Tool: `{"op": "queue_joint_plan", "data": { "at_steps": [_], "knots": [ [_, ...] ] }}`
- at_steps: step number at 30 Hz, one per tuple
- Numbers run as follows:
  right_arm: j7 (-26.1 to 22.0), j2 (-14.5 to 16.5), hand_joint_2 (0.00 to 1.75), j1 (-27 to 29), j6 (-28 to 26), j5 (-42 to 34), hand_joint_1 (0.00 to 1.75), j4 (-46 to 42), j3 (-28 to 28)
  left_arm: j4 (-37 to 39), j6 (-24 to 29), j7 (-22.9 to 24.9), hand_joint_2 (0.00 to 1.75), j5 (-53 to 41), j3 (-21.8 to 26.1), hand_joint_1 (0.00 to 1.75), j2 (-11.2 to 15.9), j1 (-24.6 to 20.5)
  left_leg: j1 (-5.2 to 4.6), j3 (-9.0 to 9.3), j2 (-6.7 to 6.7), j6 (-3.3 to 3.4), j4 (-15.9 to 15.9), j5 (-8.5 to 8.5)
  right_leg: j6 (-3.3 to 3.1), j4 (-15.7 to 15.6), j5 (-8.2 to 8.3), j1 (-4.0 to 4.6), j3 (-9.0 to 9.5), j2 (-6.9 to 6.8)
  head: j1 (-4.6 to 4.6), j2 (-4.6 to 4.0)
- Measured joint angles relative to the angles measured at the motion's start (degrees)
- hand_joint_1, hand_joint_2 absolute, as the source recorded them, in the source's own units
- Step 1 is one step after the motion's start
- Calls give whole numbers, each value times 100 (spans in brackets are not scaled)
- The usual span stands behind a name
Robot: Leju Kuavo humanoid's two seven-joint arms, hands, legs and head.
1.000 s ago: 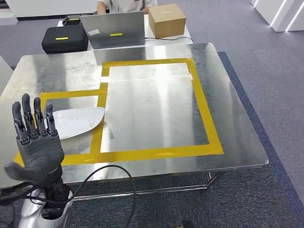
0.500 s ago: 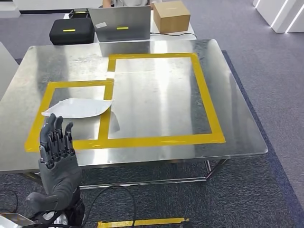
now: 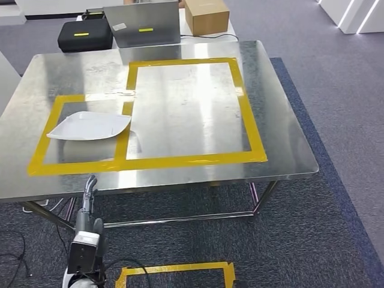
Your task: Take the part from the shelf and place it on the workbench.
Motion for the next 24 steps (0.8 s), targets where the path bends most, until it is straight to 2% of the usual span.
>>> {"op": "queue_joint_plan", "data": {
  "at_steps": [1, 2, 4, 5, 6, 7, 9, 10, 11, 12, 13, 14, 15, 16, 17, 18, 19, 20, 21, 22, 24],
  "knots": [
    [5, 8, 0, 0, 4, 4, 0, 0, -13, 276, 87, 32, 0, -58, 114, 0, -1, -31, -22, 149, -1, 47, -276, 3, 24, 4, 40, 0, -33, 1, -1, 0],
    [15, 14, 0, 1, 10, 12, 0, 0, -24, 569, 166, 79, 0, -109, 237, 0, -2, -74, -41, 202, 0, 76, -412, -12, 55, 3, 81, -7, -62, -3, 1, 0],
    [42, 14, 0, 4, 35, 47, 0, 1, -40, 1316, 285, 195, 0, -166, 538, 0, -5, -216, -49, 167, 11, 100, -495, 71, 119, 1, 129, -28, -104, -3, -4, 0],
    [55, 13, 0, 6, 48, 72, 0, 1, -43, 1778, 315, 207, 0, -162, 720, 0, -4, -314, -38, 136, 23, 120, -533, 135, 152, 43, 55, -32, -144, 4, 1, 0],
    [67, 12, 0, 7, 64, 102, 0, 2, -44, 2258, 311, 220, 0, -147, 910, 0, -1, -421, -22, 93, 37, 145, -570, 204, 183, 170, -111, -36, -207, 13, 10, 0],
    [81, 10, 0, 6, 85, 134, 0, 2, -44, 2751, 259, 255, 0, -112, 1101, 0, 3, -533, -7, 35, 50, 164, -593, 272, 213, 413, -367, -45, -297, 21, 16, 0],
    [108, 6, 0, 4, 127, 200, 0, 2, -45, 3649, 25, 425, 0, -15, 1449, 0, 17, -703, -6, -116, 63, 181, -586, 380, 269, 1100, -864, -63, -486, 23, 30, 0],
    [122, 4, 0, 3, 147, 234, 0, 2, -45, 4060, -145, 577, 0, 36, 1609, 0, 26, -756, -4, -196, 73, 171, -575, 434, 293, 1390, -960, -72, -522, 22, 29, 0],
    [134, 1, 0, 1, 161, 268, 0, 2, -45, 4427, -318, 751, 0, 68, 1757, 0, 36, -781, -1, -276, 86, 157, -559, 483, 313, 1529, -917, -81, -488, 22, 29, 0],
    [146, -2, 0, 0, 172, 301, 0, 2, -45, 4747, -479, 945, 0, 79, 1886, 0, 45, -782, 7, -361, 99, 138, -533, 526, 331, 1480, -761, -94, -361, 21, 28, 0],
    [160, -4, 0, -1, 179, 329, 0, 2, -45, 5002, -611, 1145, 0, 68, 1978, 0, 52, -774, 17, -444, 105, 114, -494, 564, 348, 1255, -568, -109, -151, 21, 27, 0],
    [171, -6, 0, -5, 185, 355, 0, 2, -45, 5213, -711, 1319, 0, 39, 2041, 0, 59, -765, 25, -525, 100, 86, -448, 594, 362, 902, -444, -126, 115, 25, 33, 1],
    [181, -7, 0, -12, 186, 379, 0, 1, -45, 5399, -785, 1475, 0, 4, 2081, 0, 62, -758, 26, -602, 93, 58, -390, 619, 363, 490, -402, -131, 405, 36, 42, 1],
    [190, -8, 0, -20, 183, 402, 0, -1, -45, 5573, -855, 1641, 0, -27, 2112, 0, 63, -754, 21, -662, 85, 26, -339, 653, 344, 155, -440, -133, 619, 49, 54, 1],
    [193, -8, 0, -28, 170, 420, 0, -2, -45, 5751, -922, 1804, 0, -51, 2147, 0, 61, -742, 13, -708, 79, 0, -303, 692, 318, -65, -507, -128, 742, 65, 63, 1],
    [192, -8, 0, -32, 152, 433, 0, -3, -45, 5919, -985, 1949, 0, -67, 2183, 0, 54, -713, 7, -739, 80, -24, -284, 737, 279, -168, -537, -115, 783, 79, 65, 1],
    [189, -7, 0, -30, 131, 437, 0, -3, -45, 6057, -1033, 2051, 0, -77, 2212, 0, 44, -675, 11, -768, 80, -49, -278, 769, 234, -180, -529, -122, 743, 77, 65, 0],
    [186, -7, 0, -26, 109, 433, 0, -3, -45, 6162, -1065, 2108, 0, -83, 2235, 0, 28, -639, 19, -804, 75, -74, -249, 721, 196, -177, -495, -125, 698, 69, 55, 1],
    [183, -7, 0, -22, 92, 428, 0, -5, -45, 6237, -1082, 2131, 0, -88, 2248, 0, 11, -613, 28, -848, 66, -102, -146, 577, 145, -173, -452, -132, 658, 47, 37, 1],
    [180, -6, 0, -19, 81, 423, 0, -6, -46, 6296, -1089, 2139, 0, -91, 2258, 0, -8, -604, 37, -910, 56, -130, 75, 337, 101, -170, -408, -139, 610, 19, 23, 1],
    [171, -7, 0, -20, 67, 417, 0, -9, -47, 6388, -1105, 2150, 0, -105, 2269, 0, -49, -603, 47, -1040, 44, -168, 814, -213, 49, -135, -338, -129, 512, -24, -6, 0]
  ]
}}
